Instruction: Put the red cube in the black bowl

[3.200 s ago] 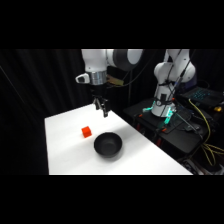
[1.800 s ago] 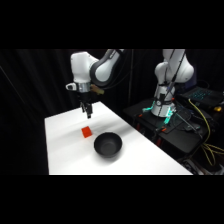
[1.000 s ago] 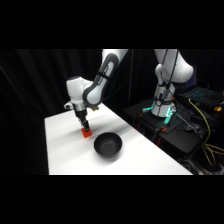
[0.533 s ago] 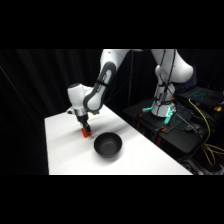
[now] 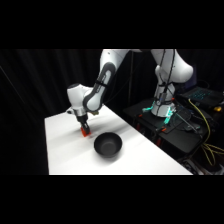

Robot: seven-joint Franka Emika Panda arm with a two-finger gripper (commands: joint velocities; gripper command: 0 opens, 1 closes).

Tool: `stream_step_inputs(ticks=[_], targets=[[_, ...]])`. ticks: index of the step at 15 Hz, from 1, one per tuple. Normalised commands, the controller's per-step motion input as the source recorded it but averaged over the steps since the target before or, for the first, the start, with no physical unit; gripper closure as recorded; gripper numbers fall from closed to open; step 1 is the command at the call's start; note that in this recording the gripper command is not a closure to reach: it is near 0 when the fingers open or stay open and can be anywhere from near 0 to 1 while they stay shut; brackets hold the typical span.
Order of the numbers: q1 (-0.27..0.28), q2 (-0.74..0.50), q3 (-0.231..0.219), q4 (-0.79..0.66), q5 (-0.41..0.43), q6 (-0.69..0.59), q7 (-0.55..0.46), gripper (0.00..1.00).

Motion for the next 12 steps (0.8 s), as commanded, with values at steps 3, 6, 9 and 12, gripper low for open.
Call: stream_step_inputs(ticks=[3, 6, 9, 12], targets=[[0.076, -0.36, -0.072, -0.10, -0.143, -0.31, 0.22, 1.00], [0.131, -0.44, -0.105, -0.13, -0.161, -0.39, 0.23, 1.00], [0.179, -0.48, -0.110, -0.21, -0.185, -0.32, 0.25, 1.00], [0.161, -0.45, -0.052, -0.28, -0.124, -0.19, 0.21, 1.00]])
